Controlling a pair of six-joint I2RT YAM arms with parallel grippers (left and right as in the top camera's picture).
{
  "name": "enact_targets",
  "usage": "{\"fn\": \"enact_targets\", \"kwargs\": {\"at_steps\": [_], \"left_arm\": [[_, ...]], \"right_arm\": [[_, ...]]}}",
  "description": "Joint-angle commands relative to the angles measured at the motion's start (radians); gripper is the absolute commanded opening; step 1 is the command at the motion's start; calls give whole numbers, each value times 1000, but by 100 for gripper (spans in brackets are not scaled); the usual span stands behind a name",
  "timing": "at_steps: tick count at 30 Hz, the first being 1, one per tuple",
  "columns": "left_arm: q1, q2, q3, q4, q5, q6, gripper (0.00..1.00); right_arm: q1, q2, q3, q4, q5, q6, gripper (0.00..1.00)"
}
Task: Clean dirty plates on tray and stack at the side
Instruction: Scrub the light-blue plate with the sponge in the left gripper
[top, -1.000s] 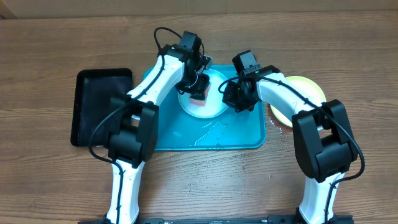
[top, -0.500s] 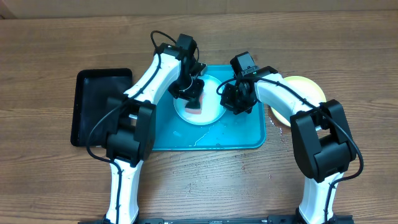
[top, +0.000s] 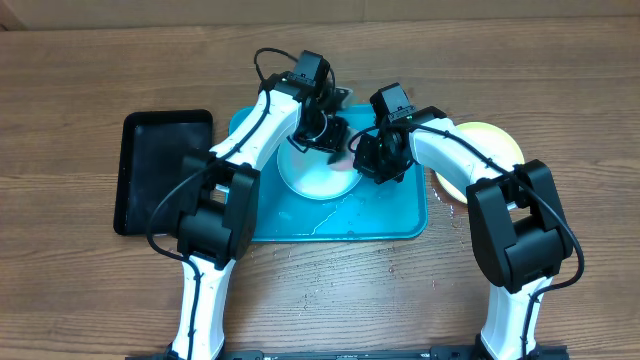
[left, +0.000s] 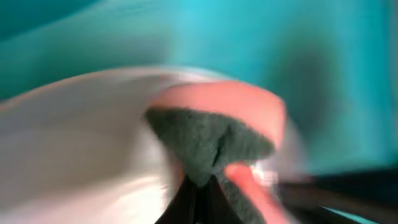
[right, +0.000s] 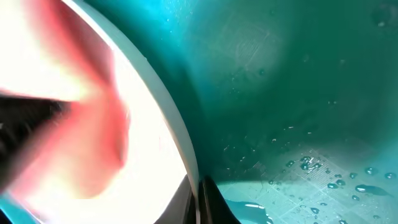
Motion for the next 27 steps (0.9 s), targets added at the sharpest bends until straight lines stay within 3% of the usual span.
{"fn": "enact_targets", "kwargs": {"at_steps": [1,6,11,14,16,17,20,23,27], "left_arm": [[8,16,-5,-82,-620,-274,4],[7,16,-4,-183,-816,-276,4],[5,16,-2,-287,-767,-262,4],[5,16,4,-325,-589,-127,4],[5,16,11,-348,-410,15,5],[4,16,18,-373,-246,142,4],[4,16,17,-400,-21,303,4],[4,16,17,-397,123,393,4],[4,16,17,-357,171,406,4]], "right_arm": [[5,3,-1,-3,-15,-5,4],[5,3,-1,0,-15,-5,4],[5,3,-1,0,-15,-5,4],[5,3,-1,3,-14,-5,4],[5,3,-1,8,-14,-5,4],[5,3,-1,11,-14,-4,4],[4,3,-1,15,-14,-5,4],[4,3,-1,17,-14,-5,4],[4,3,-1,17,-15,-5,4]]}}
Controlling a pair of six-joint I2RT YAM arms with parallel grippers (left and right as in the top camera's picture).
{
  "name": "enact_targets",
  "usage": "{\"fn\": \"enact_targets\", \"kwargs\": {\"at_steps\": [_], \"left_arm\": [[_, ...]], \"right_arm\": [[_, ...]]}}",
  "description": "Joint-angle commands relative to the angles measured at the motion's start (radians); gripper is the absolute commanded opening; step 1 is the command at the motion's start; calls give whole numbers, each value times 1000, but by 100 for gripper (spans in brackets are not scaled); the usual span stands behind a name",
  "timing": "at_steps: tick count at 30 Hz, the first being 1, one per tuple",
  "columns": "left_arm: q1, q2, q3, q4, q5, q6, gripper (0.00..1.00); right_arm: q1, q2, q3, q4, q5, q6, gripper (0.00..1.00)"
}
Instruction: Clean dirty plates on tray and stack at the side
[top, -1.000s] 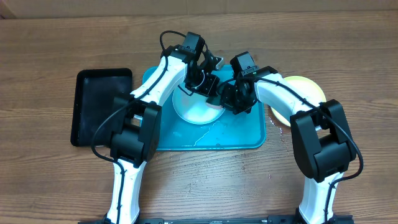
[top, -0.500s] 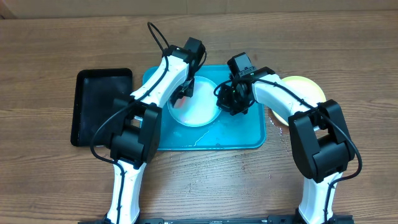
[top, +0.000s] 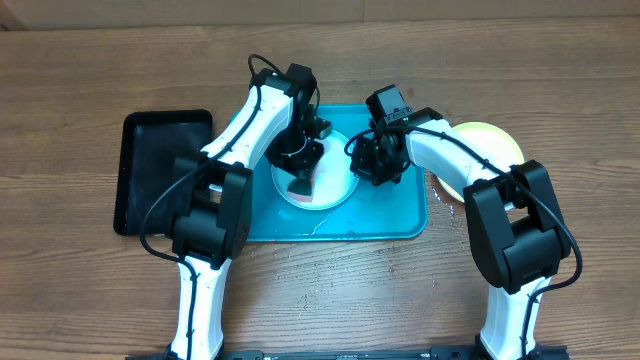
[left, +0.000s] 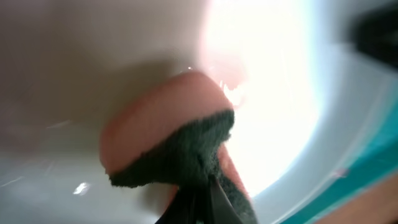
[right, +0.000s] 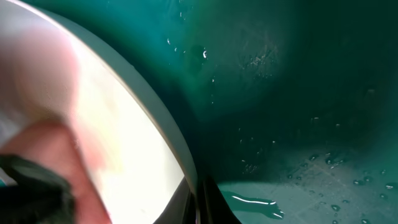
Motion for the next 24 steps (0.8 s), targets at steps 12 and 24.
{"fn": "enact_targets", "kwargs": {"at_steps": [12,24], "left_arm": [[58,27,243,173,153,-189,4],[174,29,563,-127,-150,-316,4]], "right_arm": [[-3,1,0,-18,7,17,4],[5,-106,2,-87,202,-96,4]]}}
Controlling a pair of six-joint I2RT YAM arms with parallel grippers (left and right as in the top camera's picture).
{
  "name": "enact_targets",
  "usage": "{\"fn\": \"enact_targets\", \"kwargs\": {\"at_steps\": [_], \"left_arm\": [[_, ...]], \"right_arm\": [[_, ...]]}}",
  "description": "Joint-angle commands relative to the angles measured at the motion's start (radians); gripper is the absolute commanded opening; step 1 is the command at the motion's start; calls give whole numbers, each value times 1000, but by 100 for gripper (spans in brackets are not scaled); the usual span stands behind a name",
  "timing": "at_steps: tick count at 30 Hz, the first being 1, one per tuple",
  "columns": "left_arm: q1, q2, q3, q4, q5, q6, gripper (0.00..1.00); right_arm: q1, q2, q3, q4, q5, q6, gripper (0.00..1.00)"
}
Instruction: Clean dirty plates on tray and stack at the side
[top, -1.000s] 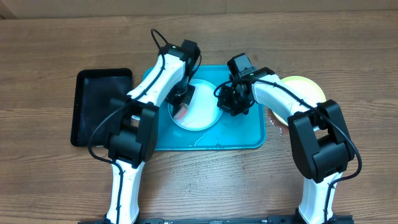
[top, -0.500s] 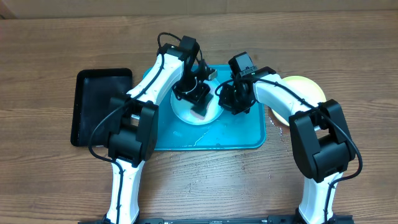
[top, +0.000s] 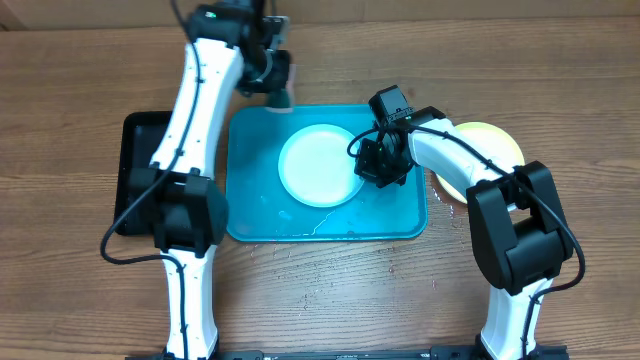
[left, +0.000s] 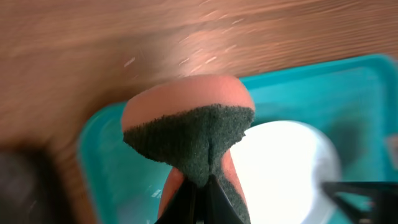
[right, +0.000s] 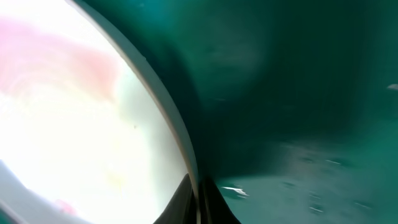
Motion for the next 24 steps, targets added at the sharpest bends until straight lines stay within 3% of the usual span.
{"fn": "enact_targets", "kwargs": {"at_steps": [1,5,12,18,24], "left_arm": [[1,-3,13,-59,-71,-43,4],[0,-2,13,-104,-77,-42,4],[-3,-2,13,-110,-77,-43,4],[-3,-2,13,-109,-77,-43,4],[-3,-2,13,-109,-77,-43,4]], "right_arm": [[18,-121,2,-29,206,-60,4],[75,-223,2,-68,470,-72,4],[317,-311,2,-164,1120,-66,4],[457,-311,2,-268,1447,96,4],[515,-311,2,-356,1572,170,4]]}}
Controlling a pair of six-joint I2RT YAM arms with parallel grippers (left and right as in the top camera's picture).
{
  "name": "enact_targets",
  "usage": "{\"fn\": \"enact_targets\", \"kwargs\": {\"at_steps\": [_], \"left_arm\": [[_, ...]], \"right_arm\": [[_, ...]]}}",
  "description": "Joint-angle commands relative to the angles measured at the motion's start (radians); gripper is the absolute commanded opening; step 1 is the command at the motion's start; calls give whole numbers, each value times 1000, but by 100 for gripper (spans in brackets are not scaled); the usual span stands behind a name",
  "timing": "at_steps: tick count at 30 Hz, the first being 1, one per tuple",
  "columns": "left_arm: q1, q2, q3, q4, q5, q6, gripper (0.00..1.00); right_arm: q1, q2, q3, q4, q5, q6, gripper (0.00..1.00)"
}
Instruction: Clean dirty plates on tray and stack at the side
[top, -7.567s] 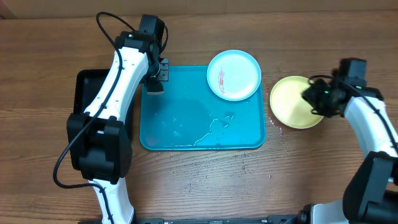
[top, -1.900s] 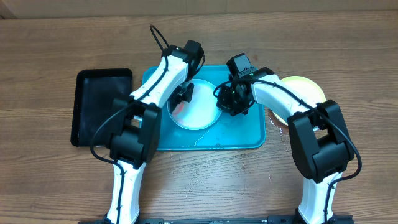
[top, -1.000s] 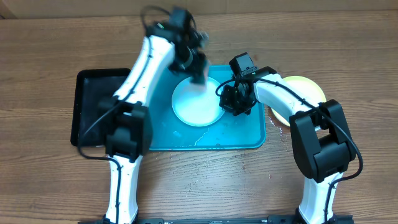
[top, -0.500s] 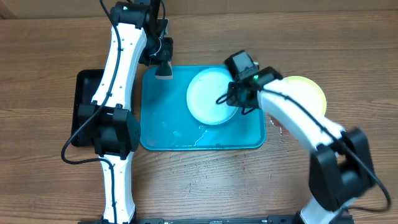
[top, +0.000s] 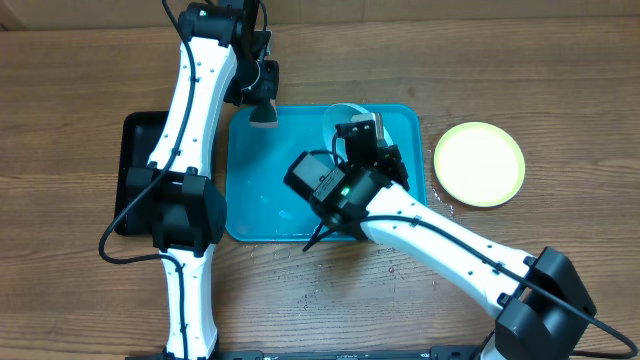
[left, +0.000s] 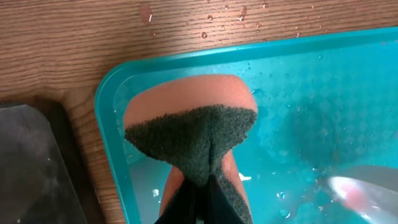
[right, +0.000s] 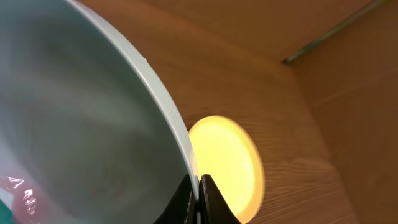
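Observation:
My right gripper (top: 363, 137) is shut on the rim of a white plate (top: 347, 113), which it holds raised and tipped on edge over the back of the teal tray (top: 270, 205). In the right wrist view the plate (right: 87, 124) fills the left side, its rim pinched in the right gripper (right: 199, 186). A yellow plate (top: 479, 164) lies on the table to the right of the tray, seen too as the yellow plate (right: 227, 158). My left gripper (left: 199, 202) is shut on a pink and green sponge (left: 193, 124) over the tray's back-left corner.
A black tray (top: 165, 170) lies left of the teal tray. Water drops and small puddles lie on the teal tray's floor (left: 298, 93) and on the wood in front of it. My right arm (top: 440, 240) reaches across the tray's front right corner.
The white plate lay flat on the teal tray with my right gripper on its right rim; now it is raised and tipped on edge. The sponge has shifted slightly, over the tray's back-left corner.
At first my left gripper pressed the sponge on the white plate's right part while my right gripper held the rim. Then the sponge was at the plate's middle. Then it was off the plate, behind the tray. Now the plate is up off the tray.

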Motion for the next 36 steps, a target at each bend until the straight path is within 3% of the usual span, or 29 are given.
{"fn": "enact_targets", "kwargs": {"at_steps": [1,8,19,26,30,36], "left_arm": [[-7,-3,12,1,-10,-17,4],[-7,-3,12,2,-10,-17,4],[-7,-3,12,0,-10,-17,4],[-7,-3,12,2,-13,-16,4],[-6,-3,12,1,-14,-16,4],[-6,-3,12,1,-14,-16,4]], "right_arm": [[21,-12,3,-28,197,74,4],[45,-22,3,-56,305,74,4],[56,-127,3,-82,282,75,4],[56,-184,3,-89,143,87,4],[46,-184,3,-142,65,200,4],[-14,-184,-13,-135,-192,258,4]]}}
